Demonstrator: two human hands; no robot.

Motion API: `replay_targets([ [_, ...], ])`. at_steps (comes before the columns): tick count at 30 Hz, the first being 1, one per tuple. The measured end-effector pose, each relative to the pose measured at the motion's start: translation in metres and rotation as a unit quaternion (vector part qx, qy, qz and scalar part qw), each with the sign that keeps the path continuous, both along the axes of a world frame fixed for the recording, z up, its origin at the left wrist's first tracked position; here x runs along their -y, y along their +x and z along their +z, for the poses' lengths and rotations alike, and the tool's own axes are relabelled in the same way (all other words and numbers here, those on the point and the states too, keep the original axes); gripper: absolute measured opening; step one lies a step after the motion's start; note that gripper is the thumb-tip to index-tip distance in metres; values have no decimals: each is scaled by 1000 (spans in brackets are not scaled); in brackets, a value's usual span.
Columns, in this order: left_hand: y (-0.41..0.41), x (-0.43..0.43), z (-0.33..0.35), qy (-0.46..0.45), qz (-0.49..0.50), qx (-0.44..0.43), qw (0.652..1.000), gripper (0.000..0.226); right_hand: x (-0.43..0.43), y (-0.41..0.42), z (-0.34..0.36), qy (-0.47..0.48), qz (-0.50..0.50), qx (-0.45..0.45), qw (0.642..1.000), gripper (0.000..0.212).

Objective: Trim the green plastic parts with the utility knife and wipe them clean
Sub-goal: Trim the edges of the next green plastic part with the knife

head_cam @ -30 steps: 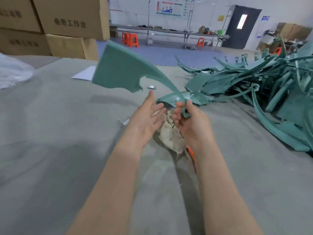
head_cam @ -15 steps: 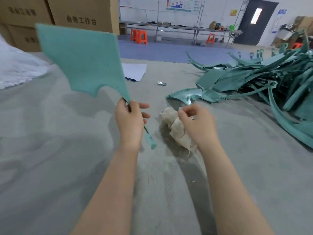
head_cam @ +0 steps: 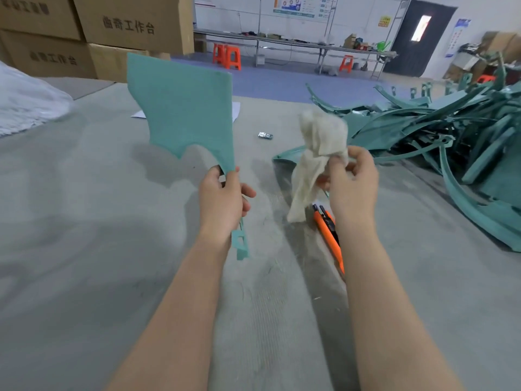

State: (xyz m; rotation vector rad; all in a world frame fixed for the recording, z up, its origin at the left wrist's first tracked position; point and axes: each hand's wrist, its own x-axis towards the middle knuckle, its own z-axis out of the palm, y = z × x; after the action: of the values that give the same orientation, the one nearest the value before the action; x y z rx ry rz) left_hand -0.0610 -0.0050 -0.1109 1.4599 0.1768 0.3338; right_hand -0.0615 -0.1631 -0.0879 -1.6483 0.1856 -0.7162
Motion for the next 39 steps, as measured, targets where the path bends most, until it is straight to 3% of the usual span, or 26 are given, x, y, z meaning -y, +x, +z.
replay_targets([
  [2,-1,-2,3,-13,8,5,1000,19,-6,-1,11,99,78,51,991,10],
  [9,-7,-5,7,-8,21,13,1000,9,-36,13,34,206,192,64,957,14],
  [16,-8,-8,10,-45,37,31,998,17,-69,46,28,161,197,-16,967,19],
  [22,-5,-13,7,-46,52,4,998,11,-61,47,25,266,215,-14,940,10],
  [29,-5,-11,5,-49,62,-10,997,6,-66,48,27,279,222,-5,934,9],
  [31,-5,-11,5,-38,50,-15,998,5,-74,53,25,238,210,-29,948,8],
  [33,-5,-10,6,-17,38,-9,999,4,-82,53,19,139,210,-96,963,9],
  [36,-5,-7,9,-20,19,11,1000,12,-80,43,5,33,262,-179,948,18],
  [39,-2,-3,8,-30,-19,5,999,14,-56,33,-9,-130,153,-193,960,25],
])
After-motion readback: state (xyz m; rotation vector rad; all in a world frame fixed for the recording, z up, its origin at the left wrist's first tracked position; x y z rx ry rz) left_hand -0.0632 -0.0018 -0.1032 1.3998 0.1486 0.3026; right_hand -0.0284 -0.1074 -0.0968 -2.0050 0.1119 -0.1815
